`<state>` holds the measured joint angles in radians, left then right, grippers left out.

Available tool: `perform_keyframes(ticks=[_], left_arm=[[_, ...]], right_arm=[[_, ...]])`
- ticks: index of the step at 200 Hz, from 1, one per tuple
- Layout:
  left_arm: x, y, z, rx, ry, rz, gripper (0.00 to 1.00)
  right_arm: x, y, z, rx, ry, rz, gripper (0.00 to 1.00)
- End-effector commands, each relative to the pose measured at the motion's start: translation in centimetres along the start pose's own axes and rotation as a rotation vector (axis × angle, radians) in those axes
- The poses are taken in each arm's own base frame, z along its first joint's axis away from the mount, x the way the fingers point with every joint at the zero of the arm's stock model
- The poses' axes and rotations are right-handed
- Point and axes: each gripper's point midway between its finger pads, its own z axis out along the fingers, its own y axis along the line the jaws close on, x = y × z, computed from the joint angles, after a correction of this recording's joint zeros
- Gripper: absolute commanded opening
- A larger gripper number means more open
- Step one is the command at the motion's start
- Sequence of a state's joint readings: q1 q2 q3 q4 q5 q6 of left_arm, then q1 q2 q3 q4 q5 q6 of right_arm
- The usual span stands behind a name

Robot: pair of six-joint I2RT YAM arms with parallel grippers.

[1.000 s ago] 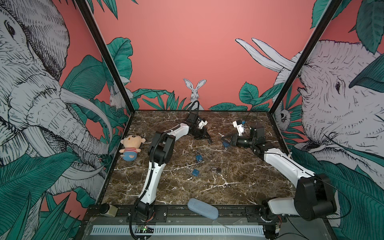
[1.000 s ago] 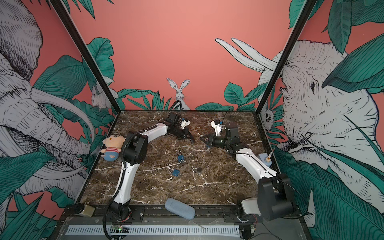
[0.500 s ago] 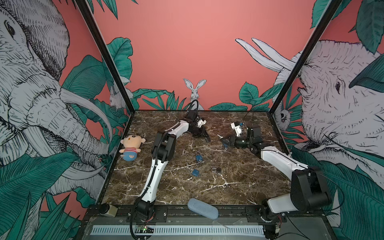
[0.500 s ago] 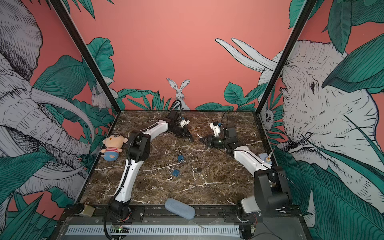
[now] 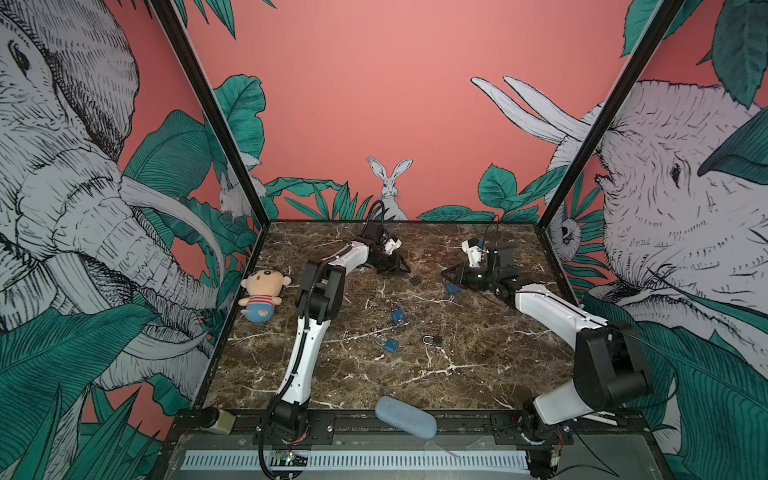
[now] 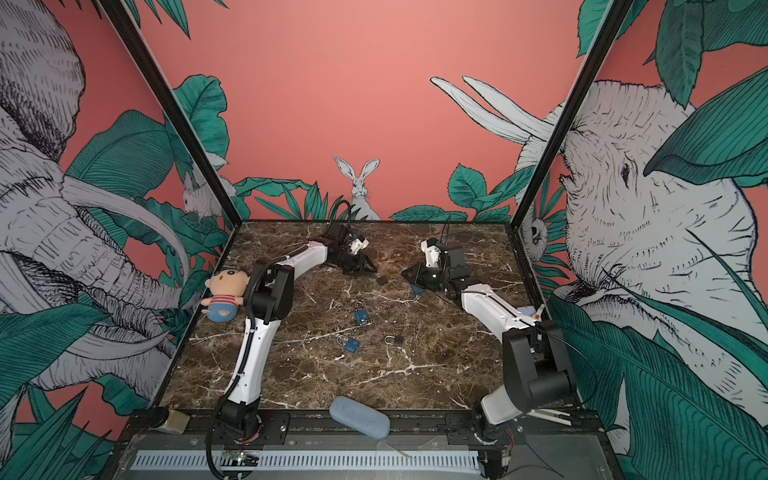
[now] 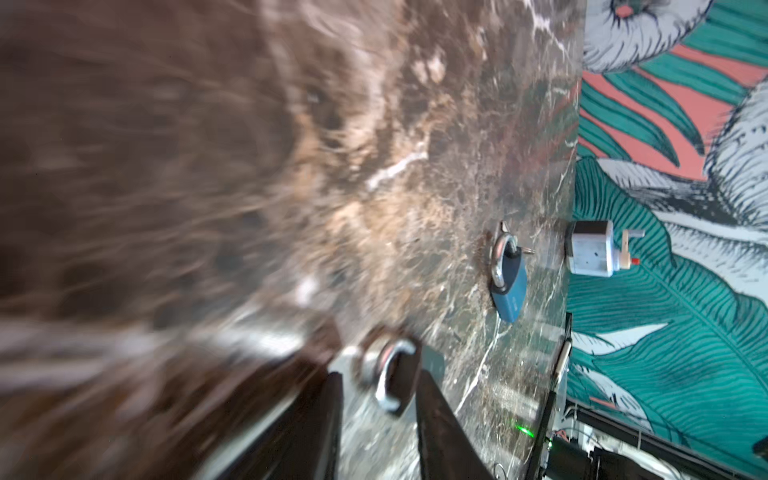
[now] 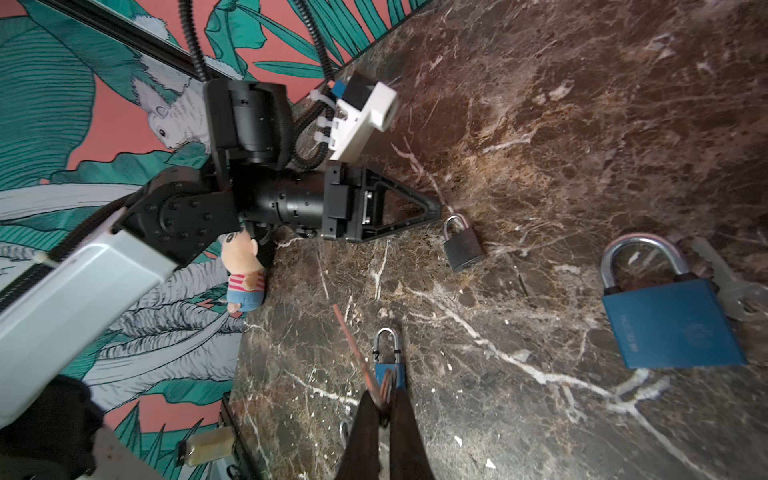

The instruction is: Lock with the key

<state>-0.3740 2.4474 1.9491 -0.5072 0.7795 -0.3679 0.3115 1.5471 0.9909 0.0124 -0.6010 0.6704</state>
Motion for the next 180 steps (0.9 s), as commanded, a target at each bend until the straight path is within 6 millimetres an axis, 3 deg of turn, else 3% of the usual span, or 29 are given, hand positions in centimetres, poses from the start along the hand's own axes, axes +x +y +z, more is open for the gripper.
perform_keyframes(ticks=[1, 29, 76, 116, 180], left_arm=[[-3.0, -3.1, -5.9, 0.007, -0.156, 0.046, 0.33], [-3.0, -5.5, -9.7, 0.054, -0.251, 0.063, 0.34], [-0.8, -10.0, -14.7, 0.1, -0.33, 0.129, 0.34], [0.9, -12.7, -18.1, 0.182, -0.385, 0.154, 0.35], [2.1, -12.7, -19.4, 0.217, -0.404, 0.14, 0.36]], right_arm=[[-0.7, -0.5, 1.4, 0.083, -0.023, -0.037, 0.0], [-0.6, -1.5, 4.4, 0.134, -0.003, -0.039, 0.0], [-1.2, -2.7, 9.0, 0.156, 0.0, -0.007, 0.0], [-1.4, -4.2, 11.0, 0.197, 0.009, 0.009, 0.0], [-0.3, -6.1, 12.7, 0.223, 0.043, 0.043, 0.0]])
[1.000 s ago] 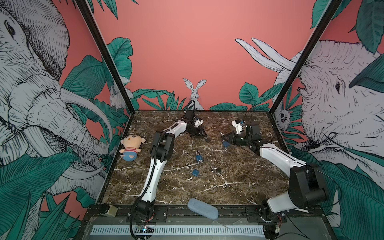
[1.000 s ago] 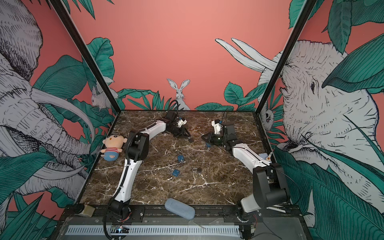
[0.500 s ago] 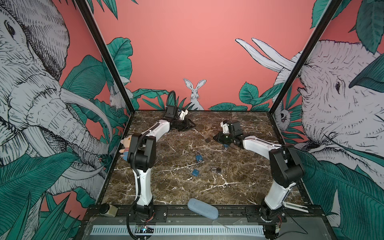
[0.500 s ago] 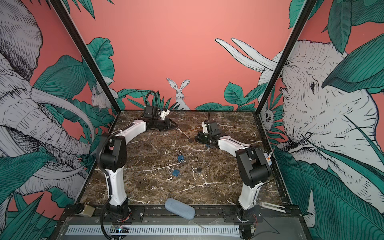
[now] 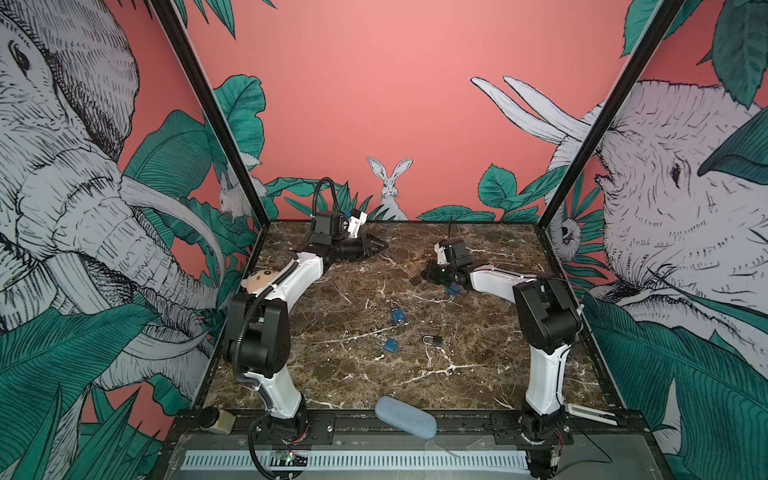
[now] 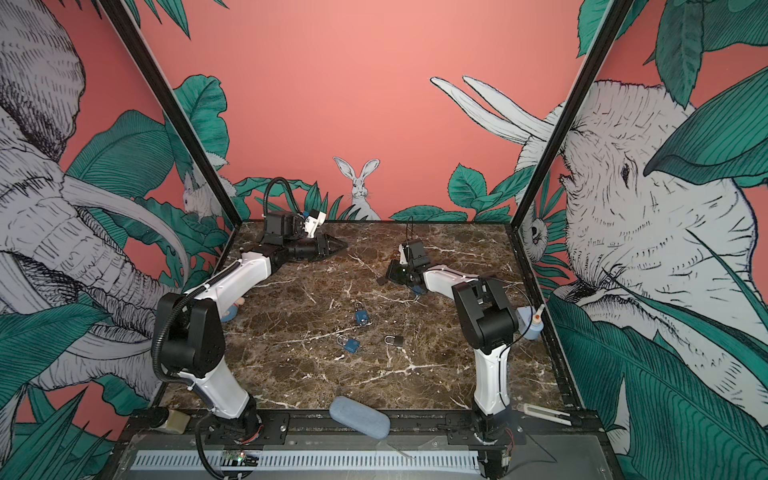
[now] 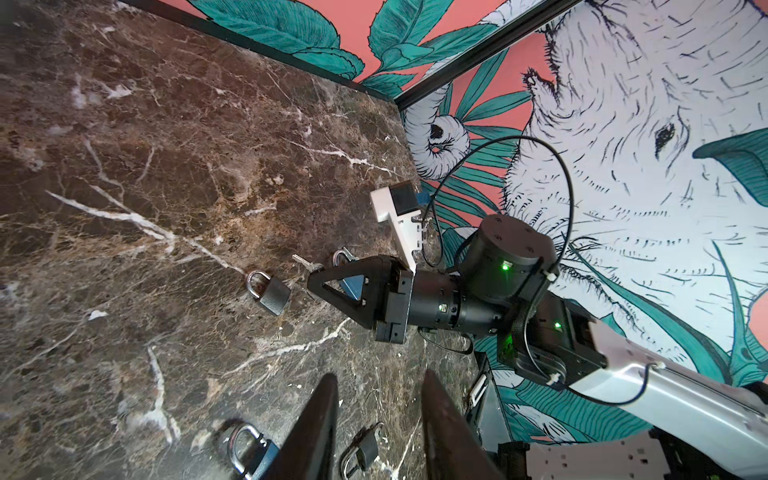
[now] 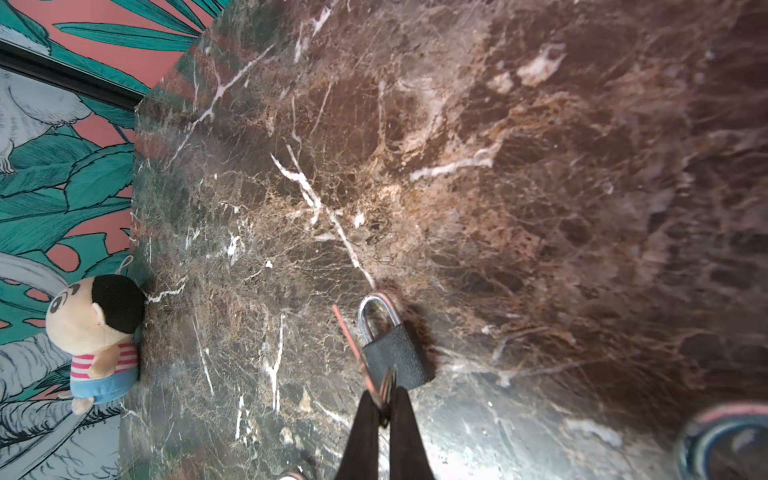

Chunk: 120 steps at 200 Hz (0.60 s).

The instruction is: Lock with the key

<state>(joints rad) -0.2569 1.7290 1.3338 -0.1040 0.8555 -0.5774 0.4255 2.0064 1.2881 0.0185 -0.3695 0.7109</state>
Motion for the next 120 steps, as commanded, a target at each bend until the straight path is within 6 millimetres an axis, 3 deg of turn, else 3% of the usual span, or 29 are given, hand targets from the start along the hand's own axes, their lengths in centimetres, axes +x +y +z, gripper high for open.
perform_keyframes(ticks=[1, 52, 120], left_arm=[[-0.7, -2.0, -1.2, 0.052, -0.033, 0.031, 0.36], [-0.9, -1.8, -0.9, 0.099, -0.044, -0.006, 0.36], [-1.3, -1.9, -1.0, 0.108, -0.049, -0.008, 0.36]], right_arm=[[-0.3, -0.2, 0.9, 0.005, -0.012, 0.006, 0.0], [-0.5, -0.6, 1.8, 0.013, -0.017, 0.017, 0.0], [-0.2, -1.0, 2.4, 0.015, -0.007, 0.023, 0.13]])
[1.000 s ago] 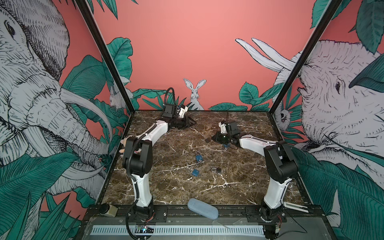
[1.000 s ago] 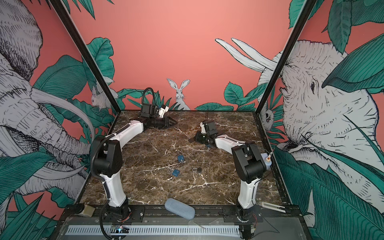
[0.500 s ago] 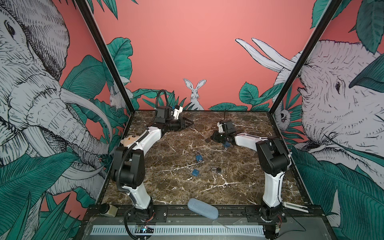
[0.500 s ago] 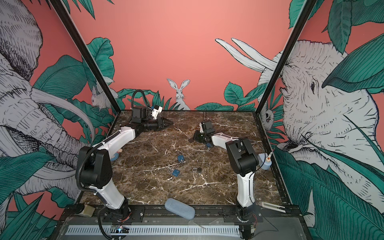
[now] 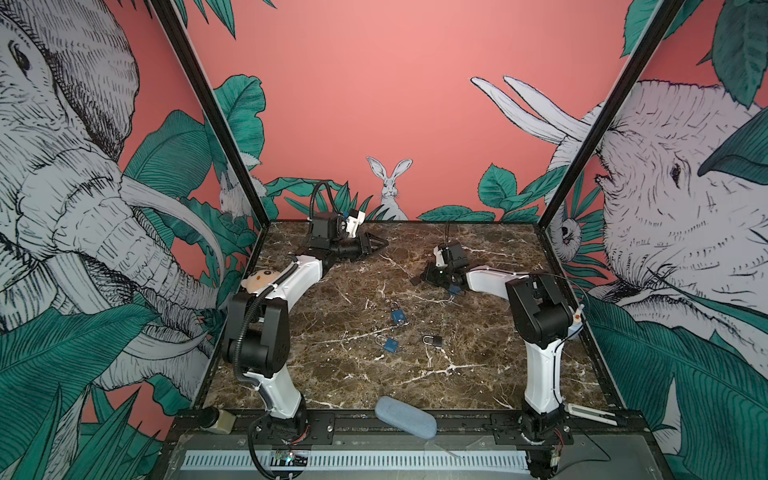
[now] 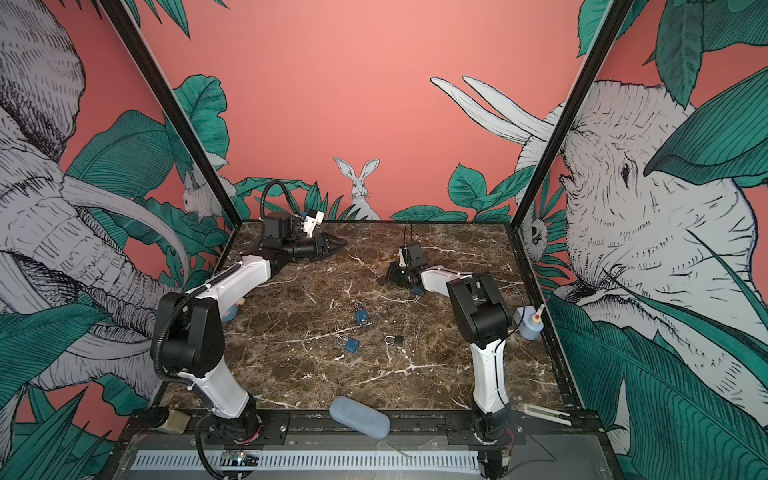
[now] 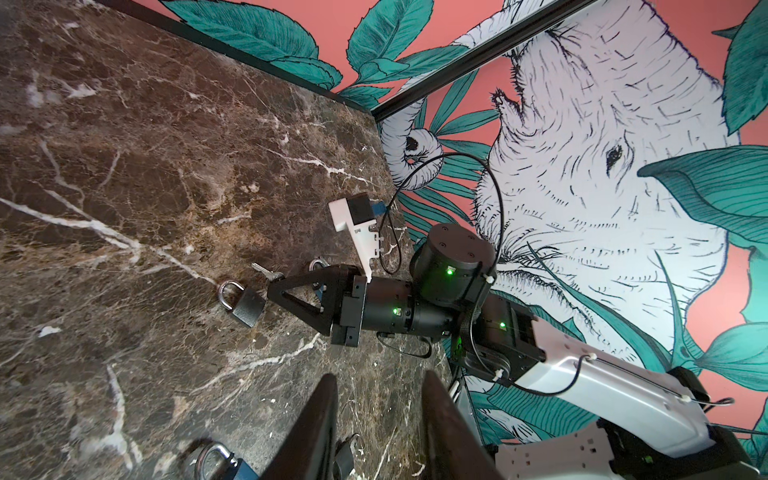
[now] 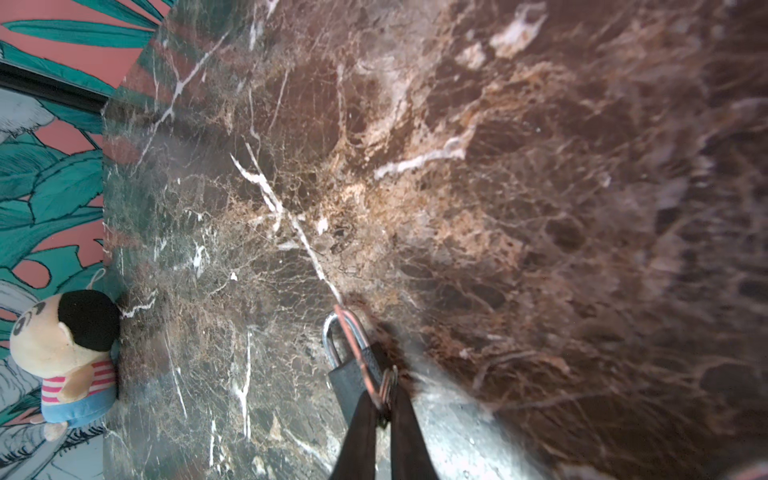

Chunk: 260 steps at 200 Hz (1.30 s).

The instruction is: Lock with the key

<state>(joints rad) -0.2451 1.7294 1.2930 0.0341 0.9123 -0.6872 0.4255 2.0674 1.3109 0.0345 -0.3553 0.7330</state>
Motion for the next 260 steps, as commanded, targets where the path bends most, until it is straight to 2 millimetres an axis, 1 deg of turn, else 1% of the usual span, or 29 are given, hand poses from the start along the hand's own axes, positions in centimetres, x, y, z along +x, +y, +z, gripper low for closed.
perform_keyframes(ticks=[1, 37, 55, 70, 80, 93, 94, 96, 115, 132, 152, 166, 175, 182, 190, 192, 194, 213, 224, 242, 260], left_arm=[[-0.6, -1.3, -0.7, 0.033, -0.02, 0.031, 0.36], [-0.7, -1.2, -0.8, 0.033, -0.021, 0.031, 0.37], [-0.7, -1.3, -0.9, 0.033, -0.02, 0.03, 0.37], [-0.7, -1.4, -1.0, 0.032, -0.022, 0.032, 0.37], [-0.7, -1.5, -1.1, 0.024, -0.024, 0.035, 0.37], [-0.6, -1.8, -1.4, 0.013, -0.026, 0.048, 0.37], [-0.6, -1.8, -1.4, 0.011, -0.025, 0.049, 0.37], [-0.5, -1.8, -1.5, 0.008, -0.026, 0.052, 0.37], [-0.4, -2.2, -2.3, -0.033, -0.036, 0.09, 0.38], [0.1, -2.3, -3.0, -0.086, -0.037, 0.119, 0.38], [1.3, -2.3, -3.5, -0.136, -0.026, 0.146, 0.38], [2.5, -2.2, -3.6, -0.165, -0.013, 0.156, 0.38], [3.3, -1.7, -3.6, -0.192, -0.001, 0.156, 0.38], [3.9, -1.5, -3.6, -0.206, 0.006, 0.151, 0.38], [4.6, -1.1, -3.5, -0.213, 0.016, 0.141, 0.38], [4.8, -1.0, -3.5, -0.214, 0.02, 0.138, 0.38], [4.9, -0.9, -3.5, -0.216, 0.023, 0.134, 0.38], [6.1, -0.2, -3.3, -0.227, 0.042, 0.095, 0.38], [6.4, -0.1, -3.1, -0.227, 0.045, 0.084, 0.38], [6.7, -0.3, -2.7, -0.235, 0.046, 0.084, 0.38], [6.9, -0.6, -2.1, -0.24, 0.056, 0.088, 0.38]], right_arm=[[-0.5, 0.2, 0.7, -0.01, -0.016, -0.006, 0.14], [-0.3, 0.2, 0.9, -0.014, -0.009, -0.003, 0.17], [-0.4, 0.7, 0.5, -0.024, -0.009, -0.007, 0.17], [-0.6, 1.1, -0.2, -0.029, -0.012, -0.015, 0.18], [-0.7, 1.4, -0.8, -0.03, -0.018, -0.023, 0.18], [-1.3, 2.3, -2.3, -0.034, -0.035, -0.049, 0.19], [-0.8, 2.0, -2.3, -0.027, -0.024, -0.047, 0.19], [-0.4, 1.7, -2.4, -0.02, -0.017, -0.048, 0.19], [0.1, 2.0, -4.5, 0.001, -0.007, -0.095, 0.19], [0.7, 2.3, -6.7, 0.013, 0.001, -0.142, 0.2], [2.7, 1.8, -8.8, 0.042, 0.038, -0.205, 0.22], [4.5, 1.3, -10.3, 0.082, 0.072, -0.269, 0.23], [6.0, 0.9, -11.0, 0.12, 0.103, -0.332, 0.24], [7.2, 0.9, -11.6, 0.137, 0.13, -0.39, 0.24], [9.1, 0.4, -11.6, 0.16, 0.187, -0.438, 0.27], [9.2, 0.9, -12.2, 0.153, 0.178, -0.454, 0.28], [9.5, 1.0, -12.4, 0.152, 0.184, -0.464, 0.28], [13.0, 0.4, -12.7, 0.13, 0.272, -0.484, 0.32], [14.3, -0.2, -12.7, 0.116, 0.29, -0.463, 0.33], [15.6, -1.0, -12.9, 0.106, 0.306, -0.455, 0.35], [16.3, -1.3, -13.2, 0.097, 0.31, -0.453, 0.37]])
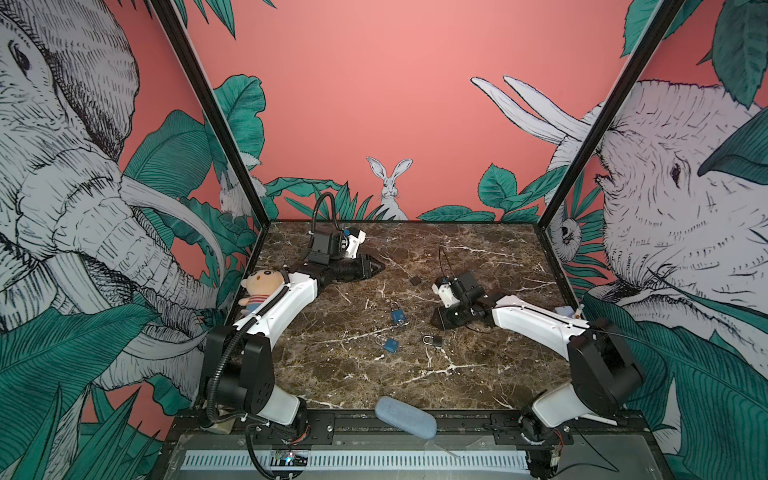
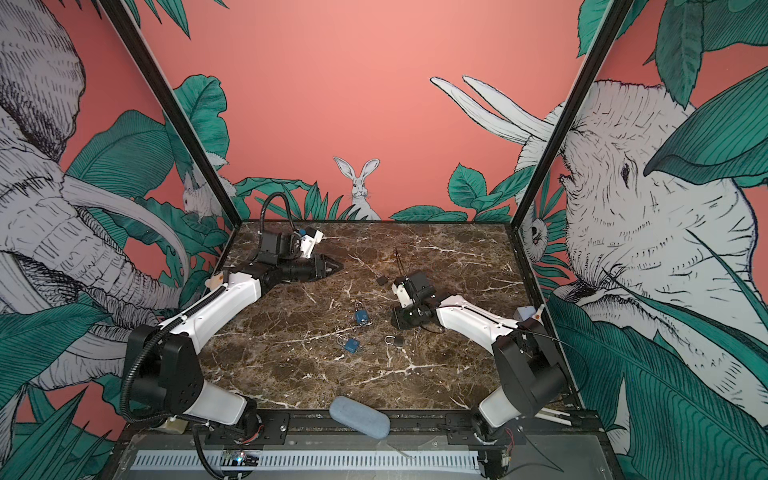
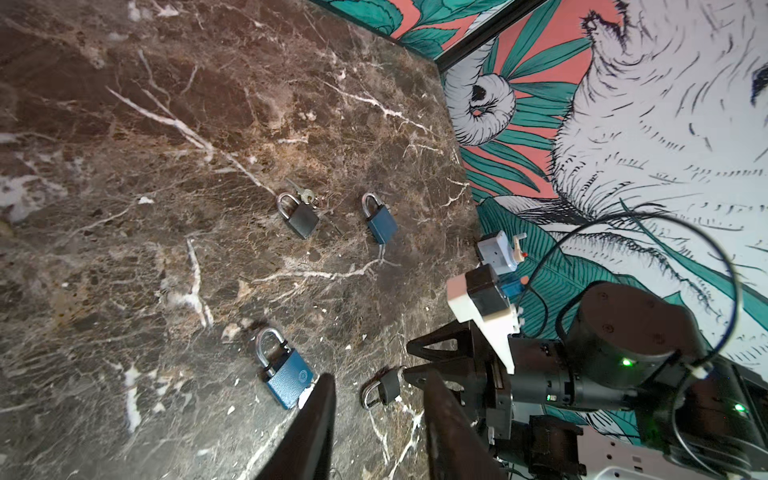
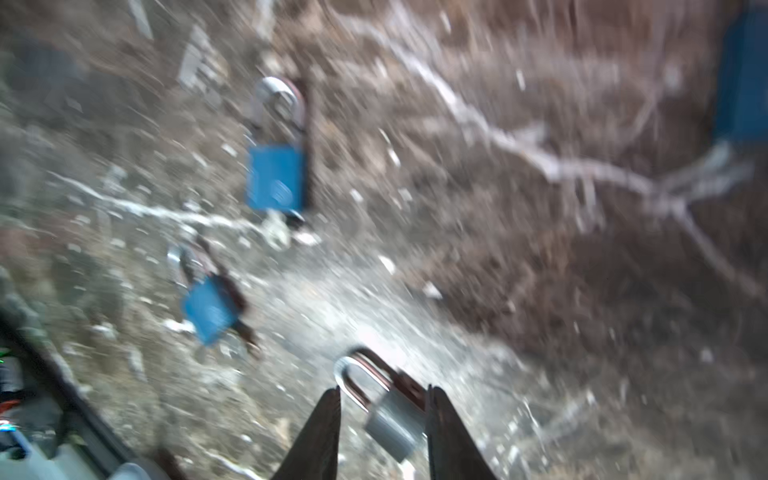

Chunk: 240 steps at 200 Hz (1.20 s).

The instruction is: Lock with the key

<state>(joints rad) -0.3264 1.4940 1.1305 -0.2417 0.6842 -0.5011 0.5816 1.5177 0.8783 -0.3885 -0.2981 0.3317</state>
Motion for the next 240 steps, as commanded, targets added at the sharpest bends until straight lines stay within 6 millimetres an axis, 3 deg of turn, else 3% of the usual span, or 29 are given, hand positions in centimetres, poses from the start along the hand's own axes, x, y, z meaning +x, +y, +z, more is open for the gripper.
perform_keyframes(ticks=[1, 47, 125, 240], left_arm=[[-0.1, -0.9, 0.1, -0.013, -0.006, 0.016, 0.38], [-0.2, -1.2, 0.9, -0.007, 0.014, 0.015, 0.38], [-0.1, -1.4, 0.5, -0.015, 0.014, 0.03, 0.38], [-0.2, -1.8, 1.3, 0.052, 0.0, 0.005, 0.38]], right_arm=[[0.6, 0.1, -0.6, -0.017, -0.007, -0.023, 0.37], [1.3, 0.1, 0.2, -0.034, 0.003, -0.028, 0.4], [1.4, 0.4, 1.9, -0.077, 0.017, -0.008, 0.43], [2.8, 0.2, 2.3, -0.093, 0.016, 0.043, 0.46]])
